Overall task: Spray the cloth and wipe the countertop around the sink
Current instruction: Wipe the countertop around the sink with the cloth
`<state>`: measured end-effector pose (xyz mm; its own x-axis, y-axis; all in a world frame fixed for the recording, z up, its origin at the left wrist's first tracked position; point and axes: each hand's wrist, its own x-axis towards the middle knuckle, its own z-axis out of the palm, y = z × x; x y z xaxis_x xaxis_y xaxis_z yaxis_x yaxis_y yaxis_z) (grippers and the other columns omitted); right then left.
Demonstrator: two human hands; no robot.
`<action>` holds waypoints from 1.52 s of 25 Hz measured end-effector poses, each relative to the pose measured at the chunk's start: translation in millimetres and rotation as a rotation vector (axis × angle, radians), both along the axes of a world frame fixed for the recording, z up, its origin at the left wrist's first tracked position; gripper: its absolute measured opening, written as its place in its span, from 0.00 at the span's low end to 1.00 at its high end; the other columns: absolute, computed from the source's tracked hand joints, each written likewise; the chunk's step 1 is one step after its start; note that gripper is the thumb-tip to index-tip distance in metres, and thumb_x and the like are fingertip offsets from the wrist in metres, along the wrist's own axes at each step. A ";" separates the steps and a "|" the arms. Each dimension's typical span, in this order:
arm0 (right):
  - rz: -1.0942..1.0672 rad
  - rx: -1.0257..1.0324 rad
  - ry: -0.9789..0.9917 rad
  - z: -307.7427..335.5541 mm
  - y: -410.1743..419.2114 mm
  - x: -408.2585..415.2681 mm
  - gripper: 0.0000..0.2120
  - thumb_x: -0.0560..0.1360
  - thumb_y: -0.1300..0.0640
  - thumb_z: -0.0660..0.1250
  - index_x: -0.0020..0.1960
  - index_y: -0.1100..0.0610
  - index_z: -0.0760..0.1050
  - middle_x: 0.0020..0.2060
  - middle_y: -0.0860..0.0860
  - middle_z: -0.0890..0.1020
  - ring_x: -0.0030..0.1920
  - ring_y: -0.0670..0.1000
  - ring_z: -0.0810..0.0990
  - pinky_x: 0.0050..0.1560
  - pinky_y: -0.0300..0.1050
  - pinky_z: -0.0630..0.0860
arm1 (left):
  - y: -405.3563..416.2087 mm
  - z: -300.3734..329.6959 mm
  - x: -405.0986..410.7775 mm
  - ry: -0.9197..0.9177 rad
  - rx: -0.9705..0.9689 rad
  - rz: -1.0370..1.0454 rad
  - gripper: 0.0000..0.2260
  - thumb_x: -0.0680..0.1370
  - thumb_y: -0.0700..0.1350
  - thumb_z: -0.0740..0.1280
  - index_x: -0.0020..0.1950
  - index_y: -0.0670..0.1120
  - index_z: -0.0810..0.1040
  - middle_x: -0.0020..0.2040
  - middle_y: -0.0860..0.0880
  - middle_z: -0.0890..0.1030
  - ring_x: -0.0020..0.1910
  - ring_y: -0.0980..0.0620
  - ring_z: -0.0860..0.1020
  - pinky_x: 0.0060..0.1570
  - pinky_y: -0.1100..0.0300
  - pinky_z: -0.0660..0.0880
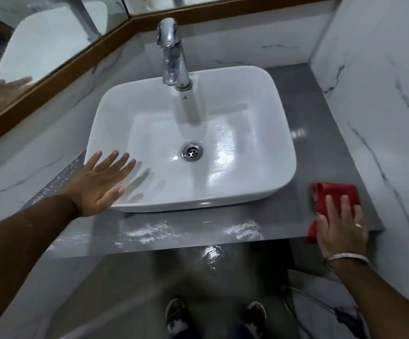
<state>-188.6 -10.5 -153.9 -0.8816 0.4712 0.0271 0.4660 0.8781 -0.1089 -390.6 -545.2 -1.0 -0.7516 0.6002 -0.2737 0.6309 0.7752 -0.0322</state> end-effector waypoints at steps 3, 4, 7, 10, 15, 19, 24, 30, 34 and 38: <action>0.037 -0.109 0.031 5.8 -129.0 -12.0 0.29 0.76 0.45 0.52 0.73 0.57 0.68 0.73 0.64 0.68 0.73 0.68 0.62 0.71 0.69 0.58 | -0.2 -4.1 -0.8 0.020 0.016 -0.026 0.33 0.79 0.60 0.44 0.81 0.46 0.52 0.80 0.43 0.57 0.80 0.42 0.51 0.77 0.39 0.45; 0.232 -0.127 0.015 9.8 -186.4 -15.3 0.29 0.75 0.46 0.55 0.73 0.56 0.68 0.73 0.62 0.69 0.74 0.67 0.63 0.72 0.67 0.58 | -1.3 -5.2 -1.9 0.031 0.015 -0.021 0.33 0.79 0.60 0.44 0.81 0.46 0.52 0.80 0.42 0.57 0.80 0.42 0.52 0.77 0.39 0.45; 0.632 -0.112 -0.063 13.7 -262.7 -14.6 0.26 0.75 0.45 0.57 0.73 0.47 0.67 0.73 0.55 0.71 0.73 0.63 0.66 0.72 0.60 0.61 | -6.2 -4.6 -2.5 0.050 0.008 -0.029 0.34 0.77 0.61 0.41 0.81 0.47 0.50 0.80 0.44 0.55 0.80 0.43 0.50 0.77 0.40 0.41; 0.537 0.056 -0.056 10.2 -185.0 -8.5 0.26 0.78 0.47 0.51 0.74 0.52 0.66 0.73 0.59 0.69 0.73 0.66 0.64 0.68 0.66 0.64 | -8.4 -10.7 -2.1 0.059 0.040 -0.032 0.35 0.77 0.62 0.39 0.81 0.48 0.50 0.81 0.44 0.55 0.80 0.44 0.50 0.77 0.40 0.39; -0.207 -0.330 0.228 40.3 -242.4 -28.6 0.22 0.76 0.52 0.52 0.64 0.56 0.75 0.62 0.64 0.76 0.64 0.70 0.69 0.64 0.66 0.67 | -13.9 -21.0 -8.8 0.103 0.056 -0.060 0.32 0.79 0.62 0.40 0.81 0.50 0.51 0.80 0.45 0.61 0.79 0.43 0.55 0.76 0.36 0.43; 0.725 -0.162 -0.143 34.9 -439.1 -43.5 0.26 0.78 0.49 0.48 0.76 0.49 0.60 0.77 0.56 0.63 0.76 0.64 0.56 0.75 0.65 0.52 | -14.8 -25.8 -10.1 0.138 0.048 -0.074 0.31 0.79 0.61 0.41 0.81 0.50 0.50 0.79 0.45 0.61 0.79 0.42 0.56 0.76 0.35 0.44; 0.627 0.111 -0.034 29.2 -298.1 -35.2 0.24 0.76 0.47 0.53 0.68 0.52 0.74 0.71 0.55 0.72 0.71 0.62 0.68 0.69 0.58 0.66 | -17.4 -25.3 -11.8 0.147 0.068 -0.095 0.32 0.78 0.60 0.43 0.81 0.50 0.50 0.79 0.44 0.62 0.78 0.41 0.57 0.75 0.34 0.44; -0.202 -0.585 0.268 17.8 -239.1 -41.4 0.21 0.82 0.47 0.47 0.72 0.48 0.66 0.73 0.52 0.68 0.65 0.56 0.71 0.61 0.55 0.69 | -15.7 -30.3 -12.0 0.184 0.112 -0.112 0.31 0.77 0.57 0.48 0.80 0.49 0.54 0.77 0.44 0.66 0.77 0.40 0.62 0.74 0.33 0.49; 0.539 -0.091 0.160 28.4 -396.8 -41.4 0.19 0.74 0.50 0.55 0.64 0.48 0.71 0.62 0.51 0.78 0.63 0.57 0.76 0.63 0.58 0.75 | -13.4 -25.6 -9.0 0.163 0.108 -0.123 0.32 0.76 0.56 0.48 0.80 0.48 0.57 0.77 0.43 0.67 0.76 0.40 0.63 0.74 0.32 0.50; 0.774 -0.142 -0.109 25.1 -370.6 -35.4 0.28 0.75 0.43 0.58 0.74 0.45 0.63 0.75 0.52 0.68 0.74 0.60 0.65 0.74 0.59 0.61 | -17.6 -19.7 -10.3 0.157 0.081 -0.142 0.33 0.75 0.56 0.49 0.80 0.46 0.59 0.76 0.42 0.68 0.75 0.38 0.65 0.72 0.31 0.52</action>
